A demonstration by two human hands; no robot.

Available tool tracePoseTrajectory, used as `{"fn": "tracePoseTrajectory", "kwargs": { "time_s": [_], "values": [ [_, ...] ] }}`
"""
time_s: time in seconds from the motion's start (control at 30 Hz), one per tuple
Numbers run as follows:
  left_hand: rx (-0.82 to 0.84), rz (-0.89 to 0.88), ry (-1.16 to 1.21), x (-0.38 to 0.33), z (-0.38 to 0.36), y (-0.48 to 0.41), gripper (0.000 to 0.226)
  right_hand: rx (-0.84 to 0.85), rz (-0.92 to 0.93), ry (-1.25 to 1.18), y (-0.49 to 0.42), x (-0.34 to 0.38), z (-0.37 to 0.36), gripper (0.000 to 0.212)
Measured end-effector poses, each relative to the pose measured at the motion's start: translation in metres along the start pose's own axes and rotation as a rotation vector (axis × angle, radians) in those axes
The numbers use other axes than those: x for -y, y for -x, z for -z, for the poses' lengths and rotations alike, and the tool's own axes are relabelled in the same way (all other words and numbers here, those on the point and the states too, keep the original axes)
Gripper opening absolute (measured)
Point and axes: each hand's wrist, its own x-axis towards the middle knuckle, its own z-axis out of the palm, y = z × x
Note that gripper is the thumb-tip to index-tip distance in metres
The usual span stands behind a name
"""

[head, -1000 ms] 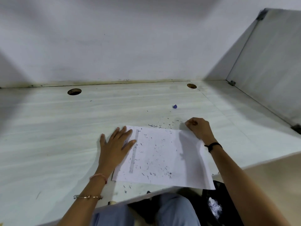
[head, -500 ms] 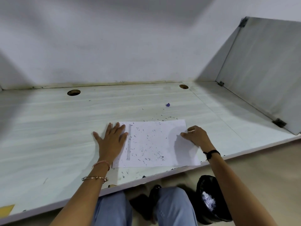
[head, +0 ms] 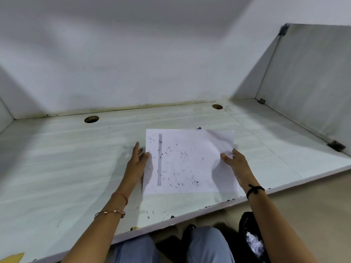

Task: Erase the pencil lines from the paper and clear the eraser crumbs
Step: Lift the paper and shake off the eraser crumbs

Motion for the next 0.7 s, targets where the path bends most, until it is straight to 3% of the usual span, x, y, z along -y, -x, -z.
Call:
{"fn": "tracePoseTrajectory", "kwargs": {
  "time_s": [0.13, 0.27, 0.4, 0.5, 0.7],
  "values": [
    [0.03, 0.075, 0.252, -0.028, -0.011, -0.01, 0.026, -0.002, 0.083, -0.101, -0.004, 0.012, 0.005, 0.079],
    [-0.046, -0.022, 0.343, -0.052, -0.024, -0.013, 0.037, -0.012, 0.219, -0.221, 0.007, 0.044, 0.01, 0.031],
    [-0.031, -0.107, 0.454, -0.065, -0.029, -0.012, 0.034, -0.049, 0.345, -0.303, 0.015, 0.06, 0.015, 0.027],
    [0.0, -0.144, 0.396, -0.066, -0.032, -0.006, 0.013, -0.011, 0.309, -0.224, 0.015, 0.056, 0.015, 0.028],
    [-0.034, -0.211, 0.349, -0.064, -0.029, -0.01, 0.017, 0.004, 0.299, -0.181, 0.01, 0.059, 0.012, 0.019]
  ]
}}
